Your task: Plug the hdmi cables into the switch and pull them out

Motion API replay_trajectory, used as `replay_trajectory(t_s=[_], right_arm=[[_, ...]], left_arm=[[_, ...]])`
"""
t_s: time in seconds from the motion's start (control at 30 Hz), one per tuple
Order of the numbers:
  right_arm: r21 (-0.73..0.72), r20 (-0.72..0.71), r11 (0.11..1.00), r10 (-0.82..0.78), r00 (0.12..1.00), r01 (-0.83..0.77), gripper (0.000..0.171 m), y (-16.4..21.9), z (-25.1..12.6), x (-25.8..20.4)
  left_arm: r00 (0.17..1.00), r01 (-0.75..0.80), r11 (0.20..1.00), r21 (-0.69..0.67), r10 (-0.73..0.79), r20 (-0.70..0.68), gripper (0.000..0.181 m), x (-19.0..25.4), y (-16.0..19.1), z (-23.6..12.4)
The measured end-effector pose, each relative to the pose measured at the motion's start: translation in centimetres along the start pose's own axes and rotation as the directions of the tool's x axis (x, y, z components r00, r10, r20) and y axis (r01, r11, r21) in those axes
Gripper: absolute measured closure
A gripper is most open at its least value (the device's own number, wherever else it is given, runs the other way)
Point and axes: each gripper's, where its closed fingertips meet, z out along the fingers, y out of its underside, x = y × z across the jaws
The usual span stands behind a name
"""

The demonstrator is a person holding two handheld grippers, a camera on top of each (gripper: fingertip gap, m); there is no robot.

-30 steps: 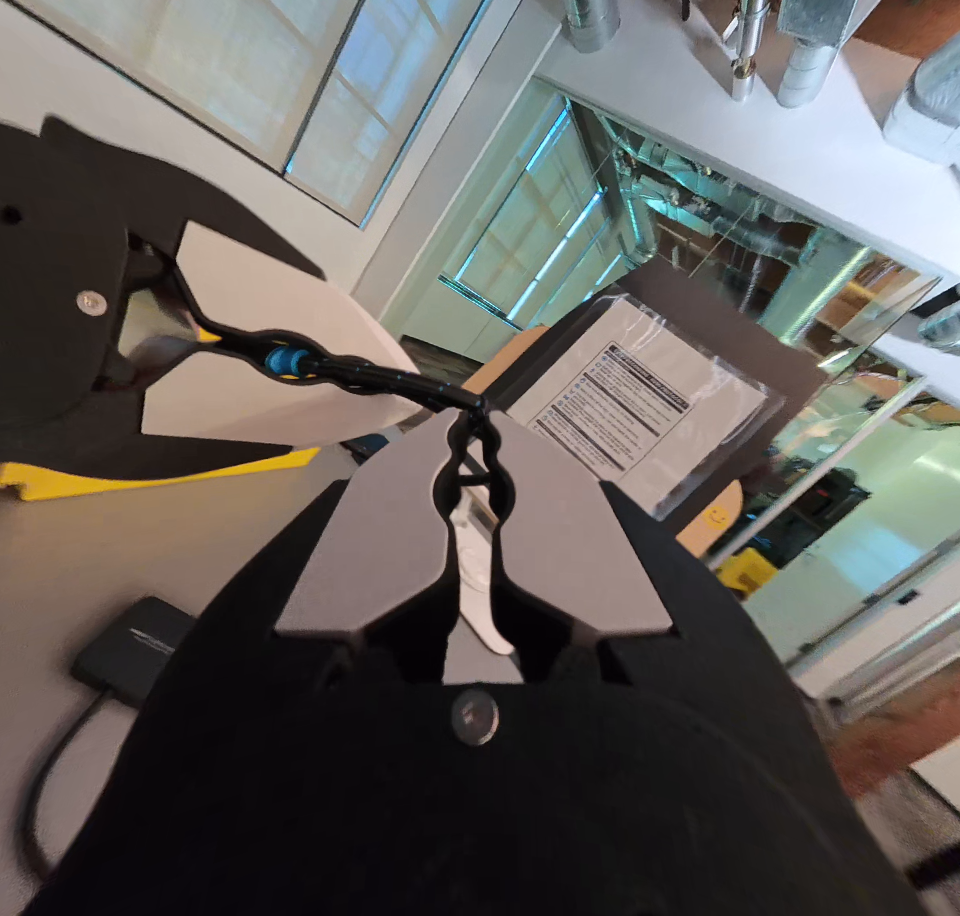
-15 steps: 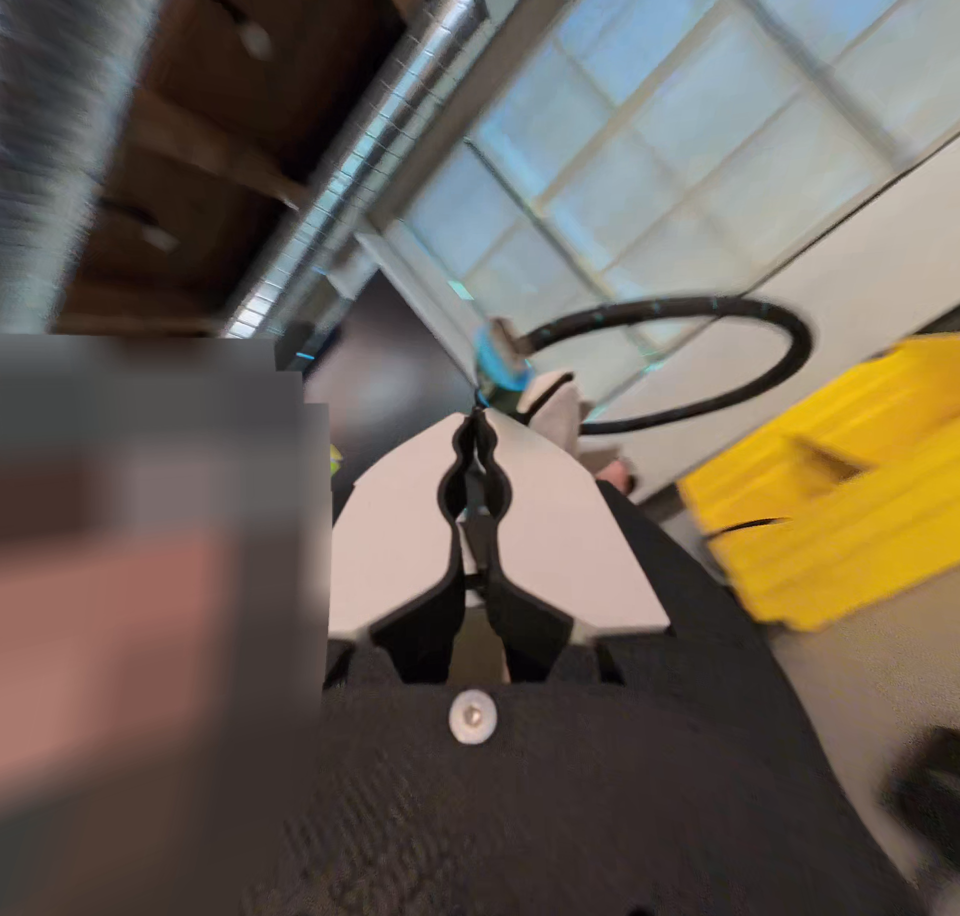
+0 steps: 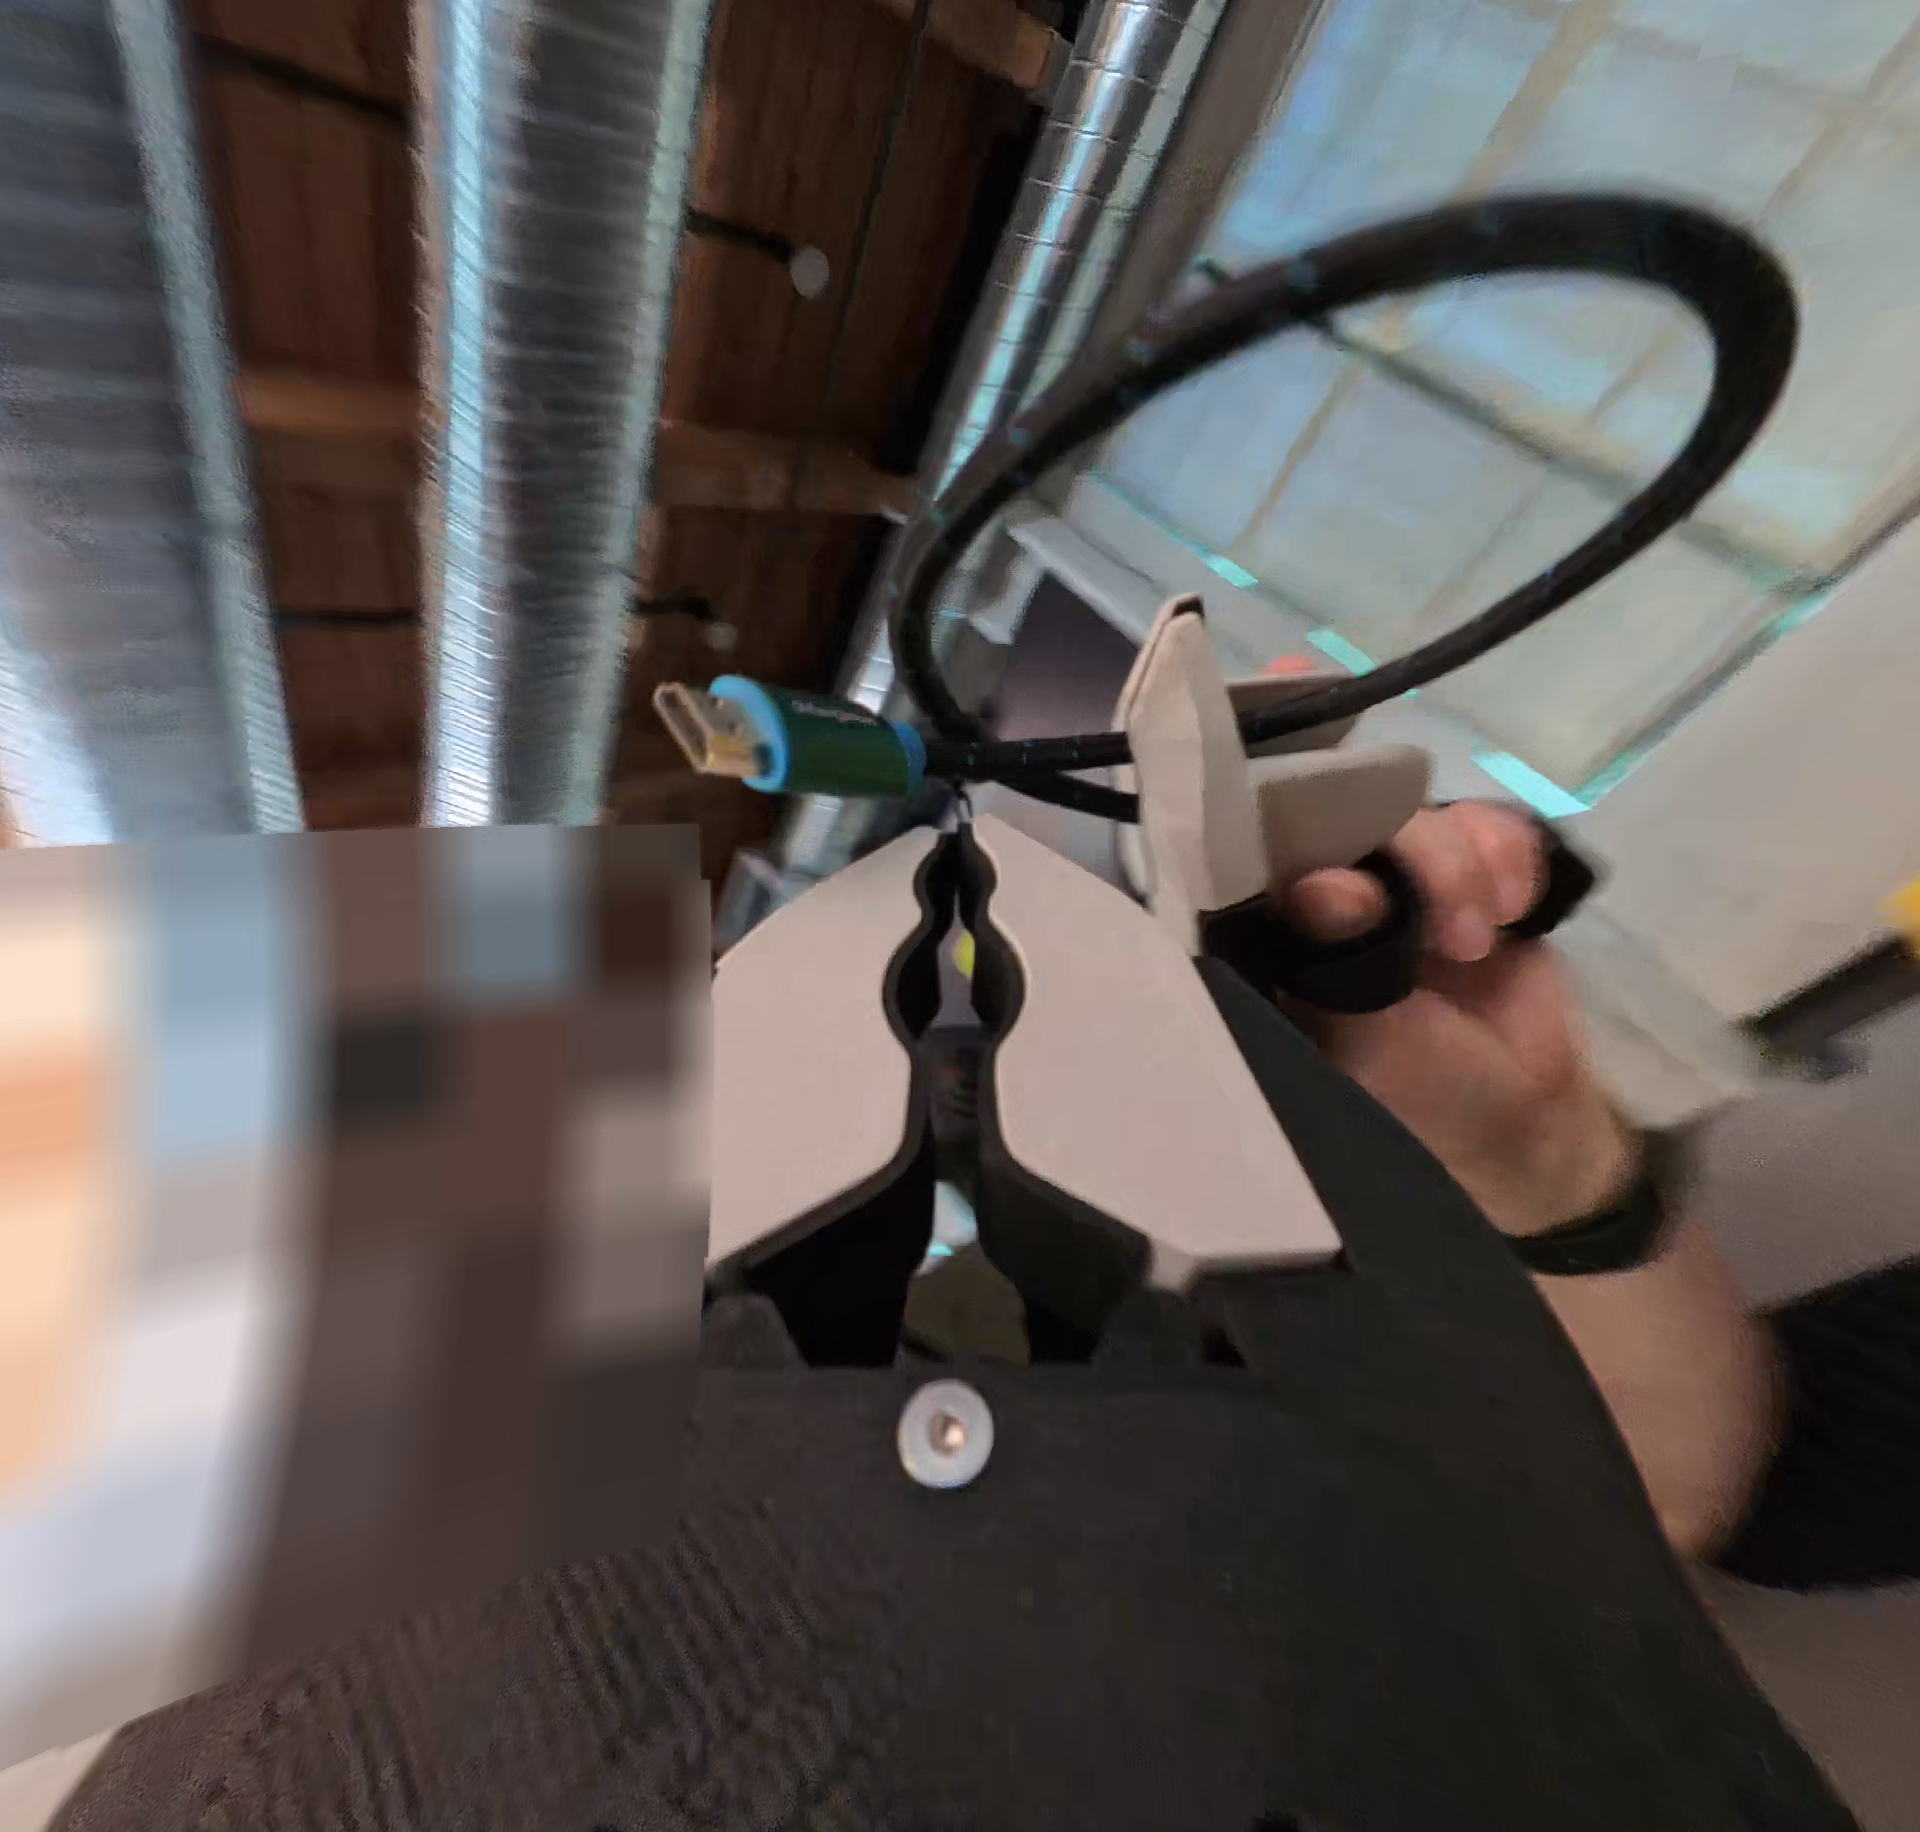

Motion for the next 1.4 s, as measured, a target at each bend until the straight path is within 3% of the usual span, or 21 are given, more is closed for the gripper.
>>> replay_trajectory(t_s=[0.03,0.13,0.23,0.3,0.33,0.47,0.53,0.6,0.7,0.8,0.87,0.93,1.07,1.2,1.4], right_arm=[[-0.017,-0.062,0.993,-0.119,0.991,0.118,0.17,-0.1,0.0,0.3],[-0.106,-0.214,0.863,-0.504,0.837,0.493,0.171,-0.5,-0.1,-0.1],[-0.225,-0.313,0.582,-0.802,0.508,0.781,0.17,-0.7,0.0,-1.2],[-0.288,-0.346,0.462,-0.867,0.359,0.839,0.162,-0.3,0.3,-1.6],[-0.301,-0.366,0.449,-0.869,0.333,0.841,0.16,-0.3,0.4,-1.6],[-0.29,-0.43,0.518,-0.822,0.374,0.805,0.157,-0.5,0.1,-0.8],[-0.319,-0.44,0.483,-0.837,0.324,0.815,0.156,-0.6,0.1,-0.5],[-0.408,-0.431,0.322,-0.893,0.13,0.854,0.155,-0.6,0.1,-0.4],[-0.588,-0.316,-0.075,-0.895,-0.315,0.805,0.157,-0.3,0.2,-0.5],[-0.716,-0.116,-0.421,-0.715,-0.69,0.557,0.152,-0.4,-0.1,-1.0],[-0.728,0.05,-0.585,-0.565,-0.823,0.358,0.145,-0.2,-0.3,-1.1],[-0.724,0.187,-0.662,-0.46,-0.868,0.195,0.142,-0.2,-0.8,-0.8],[-0.735,0.328,-0.678,-0.378,-0.866,0.017,0.142,-1.2,-2.1,0.4],[-0.707,0.366,-0.707,-0.36,-0.858,-0.005,0.152,-0.6,-2.0,1.0],[-0.759,0.36,-0.651,-0.394,-0.846,-0.019,0.161,-1.4,-2.5,1.6]], left_arm=[[1.0,0.02,1.0,-0.007,-0.02,-0.015,0.18,0.0,0.1,0.0],[0.998,0.045,0.999,-0.025,-0.045,-0.032,0.18,0.0,0.2,0.0],[0.999,0.036,0.999,-0.028,-0.037,-0.031,0.18,0.0,0.0,0.0],[1.0,0.024,0.999,-0.028,-0.025,-0.015,0.18,0.0,-0.1,-0.1],[1.0,0.013,1.0,-0.026,-0.013,-0.001,0.18,-0.1,-0.1,-0.1],[0.999,-0.018,0.999,-0.047,0.02,0.036,0.18,-0.1,-0.1,-0.1],[0.999,-0.017,0.998,-0.061,0.019,0.038,0.18,0.0,-0.1,-0.1],[0.999,-0.012,0.997,-0.083,0.015,0.041,0.18,0.1,0.2,-0.1],[0.999,0.037,0.993,-0.11,-0.038,-0.009,0.18,0.8,0.5,0.1],[0.989,0.098,0.985,-0.142,-0.113,-0.099,0.18,2.0,0.6,0.2],[0.969,0.151,0.972,-0.178,-0.182,-0.169,0.18,2.8,0.8,0.1],[0.936,0.205,0.953,-0.224,-0.258,-0.241,0.18,3.6,1.0,-0.1],[0.854,0.288,0.907,-0.306,-0.388,-0.347,0.18,4.8,1.2,-0.7],[0.827,0.272,0.89,-0.365,-0.411,-0.384,0.18,5.5,1.8,-1.1],[0.851,0.22,0.898,-0.38,-0.367,-0.376,0.18,6.1,2.4,-0.9]])
